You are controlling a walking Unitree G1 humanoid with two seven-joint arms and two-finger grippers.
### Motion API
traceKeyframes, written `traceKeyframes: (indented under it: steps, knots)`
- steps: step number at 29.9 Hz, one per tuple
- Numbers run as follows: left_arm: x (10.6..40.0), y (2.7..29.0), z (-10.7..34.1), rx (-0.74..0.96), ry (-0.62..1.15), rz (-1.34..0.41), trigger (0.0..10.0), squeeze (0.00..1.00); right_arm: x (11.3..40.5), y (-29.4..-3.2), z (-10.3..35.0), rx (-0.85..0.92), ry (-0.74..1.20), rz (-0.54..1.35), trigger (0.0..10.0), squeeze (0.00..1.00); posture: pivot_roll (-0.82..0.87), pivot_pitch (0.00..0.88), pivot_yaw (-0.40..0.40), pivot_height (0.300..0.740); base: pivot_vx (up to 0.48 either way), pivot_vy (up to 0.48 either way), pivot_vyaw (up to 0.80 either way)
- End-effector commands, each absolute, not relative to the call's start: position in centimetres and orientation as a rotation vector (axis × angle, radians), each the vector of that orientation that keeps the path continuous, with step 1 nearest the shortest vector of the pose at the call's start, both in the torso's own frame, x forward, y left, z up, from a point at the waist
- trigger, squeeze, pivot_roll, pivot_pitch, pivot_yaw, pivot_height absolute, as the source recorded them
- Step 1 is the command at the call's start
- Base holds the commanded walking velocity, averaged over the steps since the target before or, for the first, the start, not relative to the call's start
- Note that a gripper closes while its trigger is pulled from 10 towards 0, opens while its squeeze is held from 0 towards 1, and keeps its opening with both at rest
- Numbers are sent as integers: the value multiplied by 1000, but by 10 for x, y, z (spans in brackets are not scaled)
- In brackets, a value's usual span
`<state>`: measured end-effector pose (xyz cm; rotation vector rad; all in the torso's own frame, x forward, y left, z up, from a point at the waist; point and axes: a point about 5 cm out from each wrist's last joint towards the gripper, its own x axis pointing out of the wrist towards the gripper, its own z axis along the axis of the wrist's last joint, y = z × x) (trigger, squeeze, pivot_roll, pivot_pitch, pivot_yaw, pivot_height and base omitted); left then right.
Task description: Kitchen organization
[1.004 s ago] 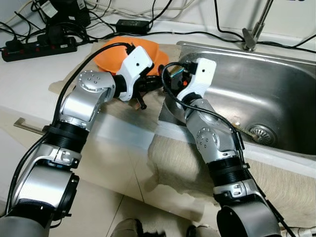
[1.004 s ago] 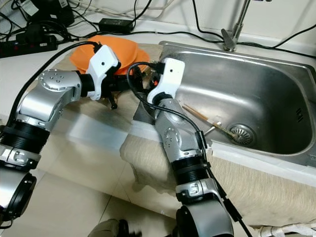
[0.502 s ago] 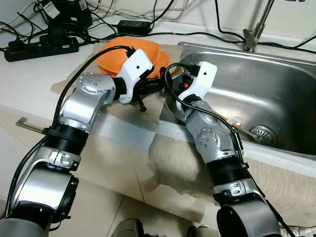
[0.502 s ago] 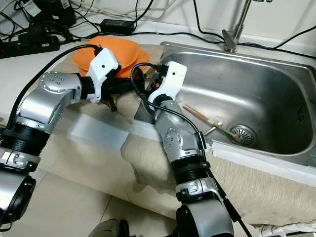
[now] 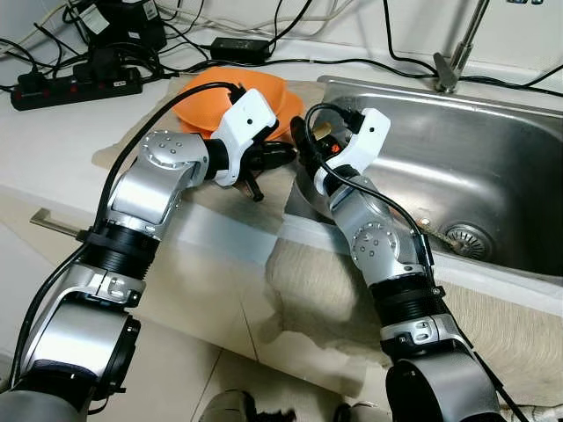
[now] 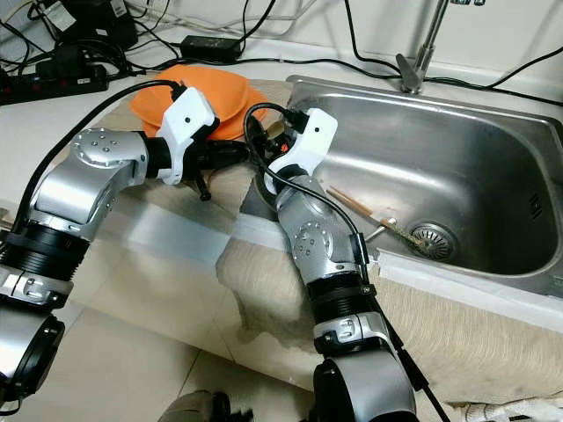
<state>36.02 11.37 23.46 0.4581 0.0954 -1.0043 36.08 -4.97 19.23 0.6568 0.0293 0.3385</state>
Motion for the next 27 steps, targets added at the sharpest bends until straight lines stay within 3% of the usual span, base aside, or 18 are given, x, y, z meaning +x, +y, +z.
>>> traceKeyframes:
  steps: [1,27]
  knots:
    - [353,110,254,489,1,-1049,0,0,358,-21,196,746,71,338,0,0,47,36,76,740,0,0,0]
    - [358,115,242,510,33,-1021,0,0,363,-35,190,689,57,290,0,0,35,38,72,740,0,0,0]
